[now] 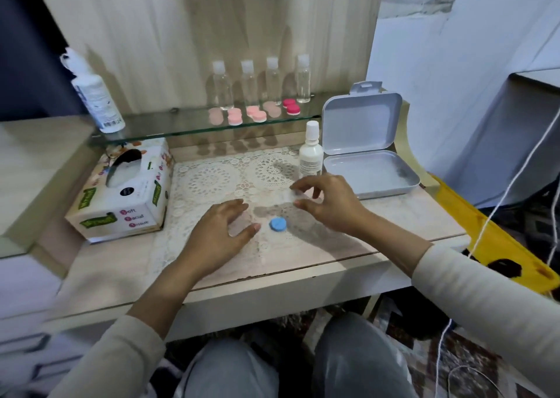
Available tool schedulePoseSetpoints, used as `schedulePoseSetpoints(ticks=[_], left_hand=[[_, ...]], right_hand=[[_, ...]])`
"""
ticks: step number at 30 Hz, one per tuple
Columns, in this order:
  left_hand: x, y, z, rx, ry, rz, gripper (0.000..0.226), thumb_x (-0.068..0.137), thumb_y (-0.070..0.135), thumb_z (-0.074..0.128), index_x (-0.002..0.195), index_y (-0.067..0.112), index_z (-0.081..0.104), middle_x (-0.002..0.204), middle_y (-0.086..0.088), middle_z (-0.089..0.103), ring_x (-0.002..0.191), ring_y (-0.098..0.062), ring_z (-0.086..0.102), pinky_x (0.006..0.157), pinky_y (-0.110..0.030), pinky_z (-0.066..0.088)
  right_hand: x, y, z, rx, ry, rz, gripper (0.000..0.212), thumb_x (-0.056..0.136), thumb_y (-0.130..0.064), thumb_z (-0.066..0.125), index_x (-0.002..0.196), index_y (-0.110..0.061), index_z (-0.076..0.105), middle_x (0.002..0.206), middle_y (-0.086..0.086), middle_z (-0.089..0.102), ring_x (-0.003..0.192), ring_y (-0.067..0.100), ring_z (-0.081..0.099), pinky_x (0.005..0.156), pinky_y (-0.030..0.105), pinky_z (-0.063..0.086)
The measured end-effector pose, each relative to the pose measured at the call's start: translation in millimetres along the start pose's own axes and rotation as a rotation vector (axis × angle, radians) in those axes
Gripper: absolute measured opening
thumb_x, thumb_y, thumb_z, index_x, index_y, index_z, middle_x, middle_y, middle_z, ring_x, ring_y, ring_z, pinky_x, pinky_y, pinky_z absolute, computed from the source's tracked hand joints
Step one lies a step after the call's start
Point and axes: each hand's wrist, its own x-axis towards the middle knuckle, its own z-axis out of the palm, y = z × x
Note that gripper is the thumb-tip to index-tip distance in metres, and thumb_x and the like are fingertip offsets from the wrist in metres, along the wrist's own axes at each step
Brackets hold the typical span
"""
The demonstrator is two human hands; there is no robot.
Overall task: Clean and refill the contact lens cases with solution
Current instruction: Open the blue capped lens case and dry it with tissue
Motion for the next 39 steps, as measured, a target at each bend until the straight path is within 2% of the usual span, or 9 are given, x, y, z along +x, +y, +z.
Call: schedulePoseSetpoints(ticks=[3,7,12,16,20,23,27,32,39], left_hand=[[-18.4,-17.5,-9.6,0.049,0.002,-0.027,0.059,0.084,0.046,0.058,0.135,0.019,0.046,0.146,0.009,0.035,0.135,-0.008,0.028,0.108,-0.021,0.019],[-35.4,-33.8,-16.3,0.104,-0.025,-0.051,0.067,0.084,0.05,0.057,0.14,0.018,0.038,0.151,0.009,0.026,0.138,-0.007,0.021,0.108,-0.016,0.012],[-47.2,-42.2,-21.6,0.174,-0.077,-0.061,0.094,0.068,0.076,0.031,0.144,0.021,0.029,0.153,0.011,0.018,0.14,-0.004,0.012,0.111,-0.019,0.003],[-49.1,-48.9,-19.0,0.184,-0.074,-0.05,0.103,0.06,0.081,0.017,0.145,0.022,0.026,0.154,0.011,0.017,0.141,-0.003,0.01,0.111,-0.018,-0.001],[-49.4,-48.9,-18.4,0.165,-0.064,-0.044,0.103,0.06,0.08,0.018,0.145,0.022,0.026,0.153,0.011,0.017,0.14,-0.002,0.01,0.111,-0.018,0.0],[-49.3,-46.6,-23.7,0.122,-0.057,-0.054,0.093,0.067,0.076,0.03,0.143,0.023,0.03,0.152,0.013,0.02,0.14,-0.002,0.013,0.111,-0.018,0.006],[-42.9,-43.1,-46.5,0.096,0.086,0.002,0.061,0.085,0.055,0.053,0.136,0.024,0.044,0.142,0.016,0.036,0.131,-0.003,0.03,0.105,-0.018,0.017],[-20.2,-53.0,-81.8,0.121,0.333,0.009,0.03,0.087,0.022,0.063,0.113,0.008,0.065,0.118,-0.006,0.063,0.112,-0.022,0.054,0.095,-0.029,0.038],[28.2,-87.5,-135.1,0.359,0.243,-0.236,0.028,0.09,0.024,0.055,0.115,0.015,0.065,0.125,-0.007,0.06,0.114,-0.022,0.052,0.093,-0.029,0.037]], right_hand=[[0.7,-11.9,18.0,0.016,-0.051,-0.015,0.03,0.08,-0.024,0.071,0.109,-0.018,0.068,0.105,-0.002,0.067,0.082,0.01,0.051,0.072,0.022,0.036],[2.4,-22.6,35.3,0.029,-0.108,-0.069,0.028,0.077,-0.023,0.073,0.104,-0.016,0.07,0.105,0.002,0.067,0.095,0.021,0.054,0.081,0.028,0.039],[-2.1,-32.3,47.5,0.026,-0.136,-0.089,0.026,0.079,-0.03,0.07,0.103,-0.021,0.07,0.103,-0.004,0.065,0.094,0.016,0.046,0.085,0.032,0.037],[-8.3,-31.9,51.3,0.024,-0.152,-0.092,0.025,0.077,-0.032,0.072,0.1,-0.024,0.071,0.1,-0.008,0.065,0.09,0.013,0.042,0.083,0.032,0.037],[-8.3,-31.4,50.9,0.028,-0.163,-0.09,0.028,0.076,-0.036,0.072,0.101,-0.026,0.07,0.097,-0.01,0.064,0.088,0.012,0.042,0.078,0.028,0.032],[-7.0,-28.3,50.7,0.036,-0.154,-0.089,0.029,0.079,-0.04,0.067,0.104,-0.024,0.069,0.092,-0.013,0.061,0.09,0.012,0.044,0.076,0.028,0.035],[6.9,-25.0,50.0,0.067,-0.14,-0.085,0.022,0.088,-0.024,0.059,0.105,-0.016,0.069,0.106,-0.001,0.067,0.099,0.018,0.056,0.083,0.029,0.042],[33.3,-25.5,50.8,0.145,-0.225,-0.051,0.03,0.091,-0.021,0.056,0.12,-0.015,0.061,0.127,0.001,0.058,0.115,0.017,0.054,0.102,0.036,0.041],[62.2,-14.6,65.3,0.001,-0.265,-0.108,0.038,0.091,-0.012,0.052,0.127,-0.021,0.056,0.135,-0.004,0.052,0.124,0.018,0.048,0.104,0.031,0.035]])
